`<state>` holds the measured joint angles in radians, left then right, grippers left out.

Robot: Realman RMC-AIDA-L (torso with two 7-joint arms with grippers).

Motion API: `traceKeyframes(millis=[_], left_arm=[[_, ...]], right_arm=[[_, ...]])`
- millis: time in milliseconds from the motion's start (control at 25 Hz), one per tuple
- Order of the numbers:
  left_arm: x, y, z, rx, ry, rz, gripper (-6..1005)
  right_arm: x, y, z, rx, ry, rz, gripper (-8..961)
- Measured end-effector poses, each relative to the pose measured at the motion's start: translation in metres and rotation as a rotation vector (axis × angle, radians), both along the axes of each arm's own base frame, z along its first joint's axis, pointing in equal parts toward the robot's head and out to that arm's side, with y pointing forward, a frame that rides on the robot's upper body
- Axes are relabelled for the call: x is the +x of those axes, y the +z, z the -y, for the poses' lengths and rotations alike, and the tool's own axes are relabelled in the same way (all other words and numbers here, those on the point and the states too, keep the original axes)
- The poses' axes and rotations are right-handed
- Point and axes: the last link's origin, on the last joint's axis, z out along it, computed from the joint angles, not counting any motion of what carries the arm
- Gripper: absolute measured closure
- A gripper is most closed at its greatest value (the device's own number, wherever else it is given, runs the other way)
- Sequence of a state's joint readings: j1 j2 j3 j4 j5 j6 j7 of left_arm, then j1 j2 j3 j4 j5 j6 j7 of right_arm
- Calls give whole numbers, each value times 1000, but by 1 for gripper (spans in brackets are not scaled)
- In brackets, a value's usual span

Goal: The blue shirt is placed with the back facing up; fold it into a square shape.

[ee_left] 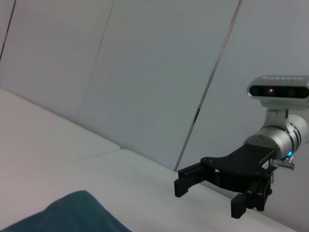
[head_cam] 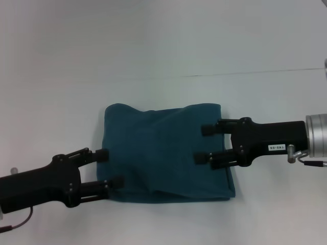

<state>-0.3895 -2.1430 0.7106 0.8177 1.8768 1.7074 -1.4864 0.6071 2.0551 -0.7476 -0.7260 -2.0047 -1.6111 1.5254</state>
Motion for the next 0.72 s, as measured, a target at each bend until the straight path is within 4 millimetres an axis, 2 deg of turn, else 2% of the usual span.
traceKeyframes(millis=[320, 720], left_arm=[[-1, -3, 2, -37, 19, -11, 121], [-3, -4, 1, -42, 31, -15, 121]], right_arm=[[-9, -7, -6, -56, 6, 57, 26], [-10, -9, -6, -62, 2, 57, 26]])
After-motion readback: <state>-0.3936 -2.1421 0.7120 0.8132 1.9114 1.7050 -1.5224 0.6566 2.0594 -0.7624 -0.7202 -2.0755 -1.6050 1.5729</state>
